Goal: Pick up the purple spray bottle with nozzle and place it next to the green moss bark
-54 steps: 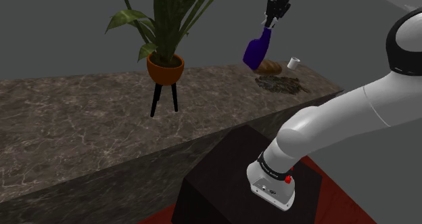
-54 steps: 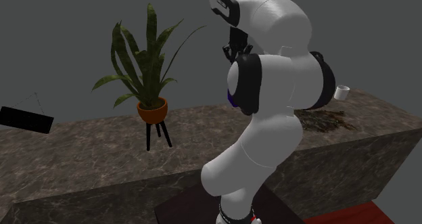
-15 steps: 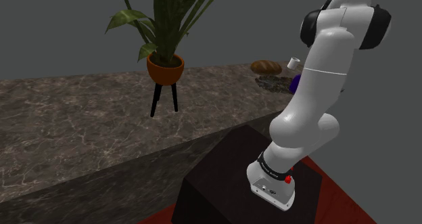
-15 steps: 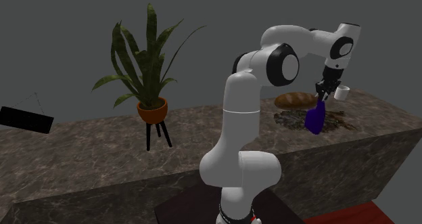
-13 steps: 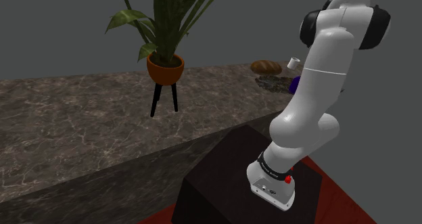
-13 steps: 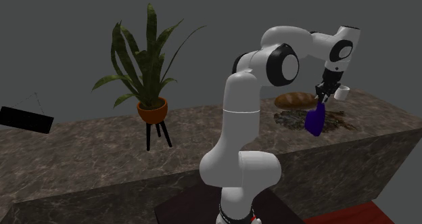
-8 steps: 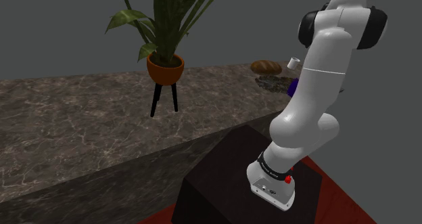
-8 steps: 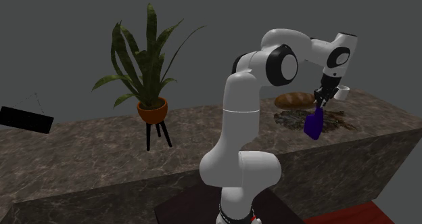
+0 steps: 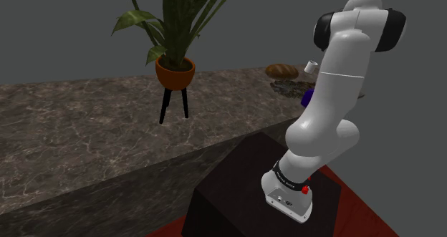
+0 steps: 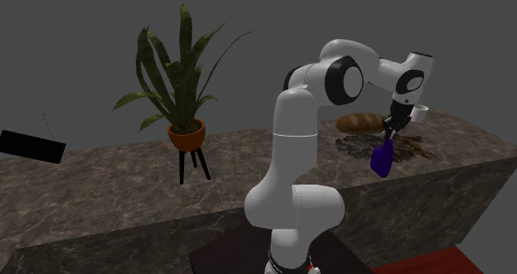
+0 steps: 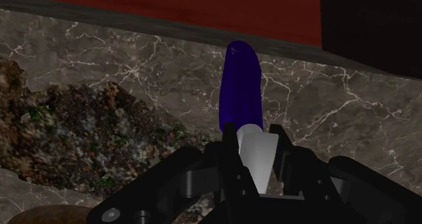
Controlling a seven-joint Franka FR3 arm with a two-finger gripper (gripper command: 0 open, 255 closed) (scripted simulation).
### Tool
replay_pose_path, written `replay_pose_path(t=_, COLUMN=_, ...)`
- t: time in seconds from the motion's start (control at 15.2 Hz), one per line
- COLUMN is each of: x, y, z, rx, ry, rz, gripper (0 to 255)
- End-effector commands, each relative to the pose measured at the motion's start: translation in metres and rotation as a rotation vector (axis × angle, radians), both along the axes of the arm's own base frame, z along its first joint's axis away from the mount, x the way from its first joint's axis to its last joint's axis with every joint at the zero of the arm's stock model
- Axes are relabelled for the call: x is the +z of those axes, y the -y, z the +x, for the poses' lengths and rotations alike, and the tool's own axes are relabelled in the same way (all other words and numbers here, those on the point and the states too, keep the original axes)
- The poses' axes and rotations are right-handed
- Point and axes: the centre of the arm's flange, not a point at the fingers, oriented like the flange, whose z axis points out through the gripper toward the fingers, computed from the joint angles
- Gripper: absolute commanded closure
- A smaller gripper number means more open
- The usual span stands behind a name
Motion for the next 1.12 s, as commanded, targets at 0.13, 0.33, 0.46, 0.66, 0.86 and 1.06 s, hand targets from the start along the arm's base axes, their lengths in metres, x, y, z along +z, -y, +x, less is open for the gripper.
replay_pose_path(t=0.13, x=-0.015, y=-0.001, z=0.000, rx=0.000, ry=0.000, rz=-0.001, gripper=255)
replay_pose_path(t=0.33, x=-0.015, y=-0.001, z=0.000, rx=0.000, ry=0.000, rz=-0.001, gripper=255)
replay_pose_path(t=0.46, x=-0.015, y=-0.001, z=0.000, rx=0.000, ry=0.000, rz=-0.001, gripper=255)
replay_pose_path(t=0.66, x=-0.015, y=-0.001, z=0.000, rx=0.000, ry=0.000, rz=-0.001, gripper=0)
replay_pose_path(t=0.86, x=-0.015, y=-0.001, z=0.000, rx=0.000, ry=0.000, rz=-0.001, gripper=0)
replay_pose_path(t=1.06, x=0.012, y=-0.001, z=-0.001, rx=0.000, ry=0.000, rz=-0.001, gripper=0)
